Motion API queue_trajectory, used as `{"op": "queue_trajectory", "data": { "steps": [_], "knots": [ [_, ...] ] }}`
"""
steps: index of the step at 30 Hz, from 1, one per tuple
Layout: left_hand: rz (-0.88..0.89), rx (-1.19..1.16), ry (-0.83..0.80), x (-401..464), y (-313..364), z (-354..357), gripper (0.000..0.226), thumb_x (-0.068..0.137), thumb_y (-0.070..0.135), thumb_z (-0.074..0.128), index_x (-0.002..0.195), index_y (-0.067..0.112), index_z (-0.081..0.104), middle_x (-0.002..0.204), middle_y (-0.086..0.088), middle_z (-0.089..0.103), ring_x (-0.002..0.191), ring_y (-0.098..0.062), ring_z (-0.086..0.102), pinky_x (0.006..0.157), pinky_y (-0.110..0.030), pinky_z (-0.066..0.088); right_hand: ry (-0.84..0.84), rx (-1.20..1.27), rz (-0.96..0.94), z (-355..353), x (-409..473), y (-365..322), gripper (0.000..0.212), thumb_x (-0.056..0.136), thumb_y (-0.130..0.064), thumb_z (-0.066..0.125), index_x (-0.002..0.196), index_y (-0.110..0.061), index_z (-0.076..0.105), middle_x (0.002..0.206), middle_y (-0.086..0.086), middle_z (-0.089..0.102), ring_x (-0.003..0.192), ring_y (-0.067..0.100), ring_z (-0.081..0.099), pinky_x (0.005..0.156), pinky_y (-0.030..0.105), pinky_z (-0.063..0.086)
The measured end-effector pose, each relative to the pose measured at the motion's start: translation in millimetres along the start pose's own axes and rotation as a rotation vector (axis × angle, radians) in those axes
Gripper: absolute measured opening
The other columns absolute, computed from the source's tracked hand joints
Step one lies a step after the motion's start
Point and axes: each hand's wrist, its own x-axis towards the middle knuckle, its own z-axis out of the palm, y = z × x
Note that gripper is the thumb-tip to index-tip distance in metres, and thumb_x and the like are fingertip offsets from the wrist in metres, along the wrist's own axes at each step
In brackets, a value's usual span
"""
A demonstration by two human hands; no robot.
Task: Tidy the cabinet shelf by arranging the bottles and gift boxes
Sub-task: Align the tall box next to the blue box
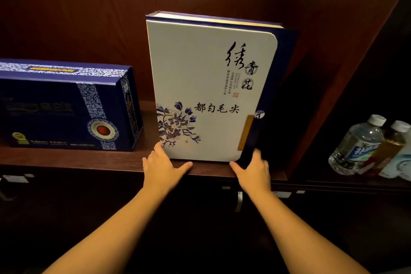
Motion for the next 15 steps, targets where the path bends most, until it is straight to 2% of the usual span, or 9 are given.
{"op": "queue_trajectory", "data": {
  "steps": [5,15],
  "knots": [
    [-0.028,-0.005,0.002,5,-10,-8,0.119,0.065,0.072,0.076,0.149,0.007,0.021,0.144,-0.013,0.047,0.136,-0.032,0.041,0.120,-0.054,0.018,-0.014,-0.018,0.012,10,-3,-12,0.075,0.084,-0.045,0.076,0.141,-0.015,0.037,0.131,0.011,0.054,0.131,0.030,0.043,0.090,0.042,0.048],
    [-0.045,0.043,0.031,9,-27,-25,0.117,0.065,0.070,0.076,0.148,0.007,0.023,0.139,-0.013,0.052,0.130,-0.032,0.047,0.114,-0.053,0.030,-0.021,-0.022,0.015,29,-10,-31,0.079,0.082,-0.048,0.076,0.142,-0.016,0.036,0.132,0.010,0.055,0.132,0.029,0.043,0.093,0.044,0.050]
  ]
}}
